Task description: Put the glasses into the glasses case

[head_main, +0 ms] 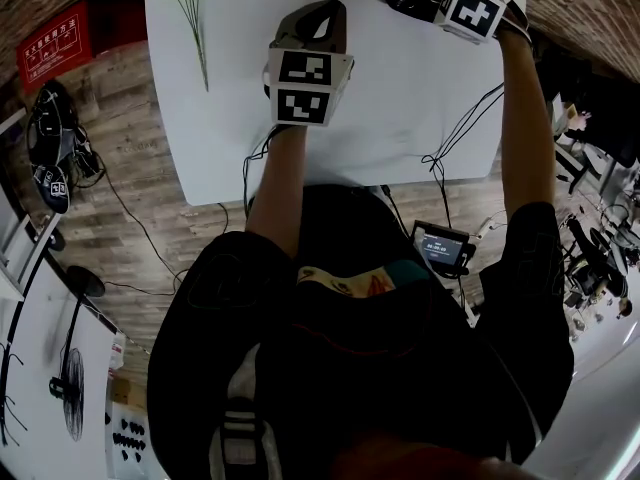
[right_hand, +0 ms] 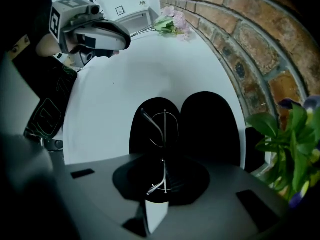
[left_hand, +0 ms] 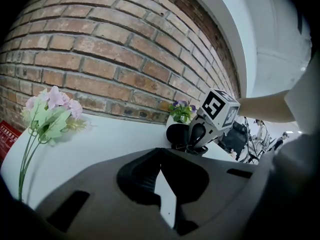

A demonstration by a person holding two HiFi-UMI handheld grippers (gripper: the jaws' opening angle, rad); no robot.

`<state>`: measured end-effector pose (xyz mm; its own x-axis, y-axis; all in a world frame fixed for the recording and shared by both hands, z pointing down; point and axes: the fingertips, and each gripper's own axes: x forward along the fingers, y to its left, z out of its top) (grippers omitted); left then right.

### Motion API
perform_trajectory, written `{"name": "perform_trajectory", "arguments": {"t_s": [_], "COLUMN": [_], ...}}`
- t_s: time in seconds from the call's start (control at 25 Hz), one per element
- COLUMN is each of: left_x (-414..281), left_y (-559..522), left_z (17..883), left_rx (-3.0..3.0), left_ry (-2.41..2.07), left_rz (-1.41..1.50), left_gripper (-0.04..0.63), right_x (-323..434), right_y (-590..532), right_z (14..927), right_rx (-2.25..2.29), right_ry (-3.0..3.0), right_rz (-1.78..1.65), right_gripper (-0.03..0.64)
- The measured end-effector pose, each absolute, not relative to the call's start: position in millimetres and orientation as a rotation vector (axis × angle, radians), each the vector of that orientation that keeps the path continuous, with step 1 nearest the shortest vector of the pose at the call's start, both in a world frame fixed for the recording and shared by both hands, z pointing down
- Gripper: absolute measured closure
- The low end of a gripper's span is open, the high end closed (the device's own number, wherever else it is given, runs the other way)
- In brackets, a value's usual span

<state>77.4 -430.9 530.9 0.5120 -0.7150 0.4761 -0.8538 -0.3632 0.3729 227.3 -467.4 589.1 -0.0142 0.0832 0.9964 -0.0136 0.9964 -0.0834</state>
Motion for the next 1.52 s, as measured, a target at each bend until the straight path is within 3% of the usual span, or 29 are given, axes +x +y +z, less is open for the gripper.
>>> {"name": "perform_trajectory", "arguments": {"t_s": [0.4, 0.64, 0.8, 1.16, 1.52], "left_x": [74.9, 75.2, 78.1, 103.6, 125.9], "left_y": [-429.1, -424.8, -418.7, -402.1, -371.4], "left_z": [524.6, 515.4, 513.6, 476.0, 440.1], "left_rx": [2.181, 2.207, 2.22, 2.298, 2.339], "left_ry": [-1.273, -1.259, -1.238, -1.248, -1.336], "left_rz": [0.295, 0.277, 0.281, 0.209, 0.171], "left_gripper": [0.597, 0.597, 0.597, 0.597, 0.597], "right_x": [223.6, 219.3, 219.4, 229.6, 249.2], "right_y": [-477.2, -481.7, -480.6, -454.0, -404.4], "right_z": [586.0, 560.5, 534.2, 457.1, 389.6], "right_rx": [0.086, 0.266, 0.4, 0.846, 1.187], "right_ry": [-1.633, -1.744, -1.812, -2.132, -2.495], "right_rz": [0.034, 0.038, 0.022, 0.119, 0.278], "right_gripper": [0.504, 0.502, 0.51, 0.606, 0.612]}}
